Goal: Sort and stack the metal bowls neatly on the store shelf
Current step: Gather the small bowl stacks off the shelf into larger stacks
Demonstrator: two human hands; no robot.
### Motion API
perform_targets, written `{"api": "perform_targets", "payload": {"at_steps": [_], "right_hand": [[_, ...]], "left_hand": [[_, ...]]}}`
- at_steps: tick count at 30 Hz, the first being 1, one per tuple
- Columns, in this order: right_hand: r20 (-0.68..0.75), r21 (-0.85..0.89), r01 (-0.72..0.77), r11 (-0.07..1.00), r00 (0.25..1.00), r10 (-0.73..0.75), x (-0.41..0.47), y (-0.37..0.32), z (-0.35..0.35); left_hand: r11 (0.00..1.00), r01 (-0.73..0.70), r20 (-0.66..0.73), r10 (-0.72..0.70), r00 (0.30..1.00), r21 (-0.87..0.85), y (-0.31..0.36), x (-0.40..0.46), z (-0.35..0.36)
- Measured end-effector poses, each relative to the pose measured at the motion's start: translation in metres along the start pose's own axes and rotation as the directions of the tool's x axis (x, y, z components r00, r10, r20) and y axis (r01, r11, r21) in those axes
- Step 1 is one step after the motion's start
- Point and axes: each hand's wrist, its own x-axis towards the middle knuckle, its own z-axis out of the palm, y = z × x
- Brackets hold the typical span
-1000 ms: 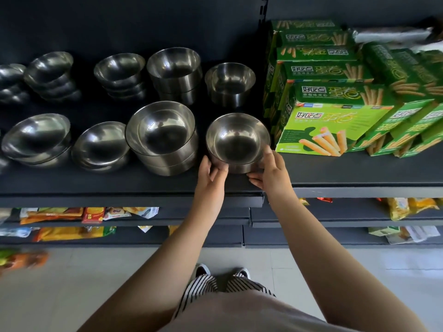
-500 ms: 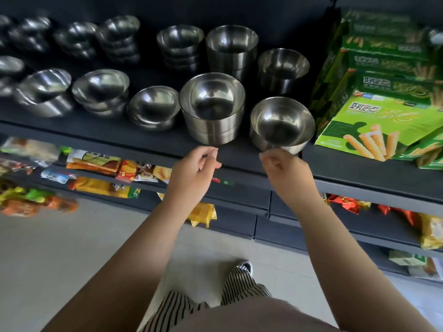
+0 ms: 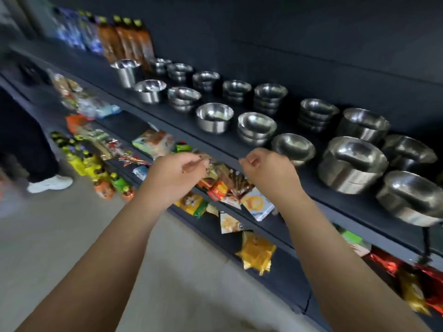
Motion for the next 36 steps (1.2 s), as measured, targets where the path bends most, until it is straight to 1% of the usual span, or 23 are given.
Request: {"api": "perform_targets", "payload": {"at_steps": [3,5,7,12,16,21,26,30,33,36], "right_hand": [[0.005,-0.02,0.056,0.998,0.998,-0.056,0.003,-0.055,0.027],[0.033,0.004,0.065,0.998,0.997,-0.065,0.005,-0.087,0.041],[0.049,0.029,0.065,0.997,0.997,-0.067,0.007,-0.115,0.051],[0.018,-0.022,0.105,0.994,0.994,-0.104,0.022,-0.166,0.069],[0.033,-0.029,0.107,0.994,0.994,-0.106,0.047,-0.19,0.091],[0.067,-0.03,0.057,0.998,0.996,-0.055,0.101,-0.213,0.127],[0.049,0.017,-0.018,1.0,0.999,0.017,0.172,-0.239,0.155],[0.09,0.055,-0.109,0.993,0.991,0.104,0.226,-0.263,0.172],[0.093,0.029,-0.134,0.991,0.987,0.131,0.263,-0.277,0.181],[0.092,0.023,-0.157,0.987,0.984,0.154,0.29,-0.286,0.19]], "left_hand": [[1.0,0.013,-0.082,-0.011,0.997,0.016,-0.041,-0.011,-0.056],[0.999,0.033,-0.106,-0.03,0.994,0.031,-0.064,-0.018,-0.089],[0.999,0.053,-0.12,-0.052,0.991,0.007,-0.083,-0.021,-0.116],[0.997,0.008,-0.12,0.001,0.993,0.077,-0.117,-0.005,-0.163],[0.997,-0.009,-0.1,0.017,0.995,0.079,-0.139,0.023,-0.18],[0.995,-0.008,-0.056,0.013,0.998,0.095,-0.169,0.079,-0.198],[0.993,-0.03,-0.018,0.033,0.999,0.118,-0.2,0.158,-0.232],[0.999,0.007,0.015,-0.007,1.0,0.051,-0.225,0.214,-0.257],[0.998,0.022,0.006,-0.022,1.0,0.051,-0.243,0.253,-0.268],[0.999,0.034,0.02,-0.034,0.999,0.002,-0.256,0.286,-0.271]]}}
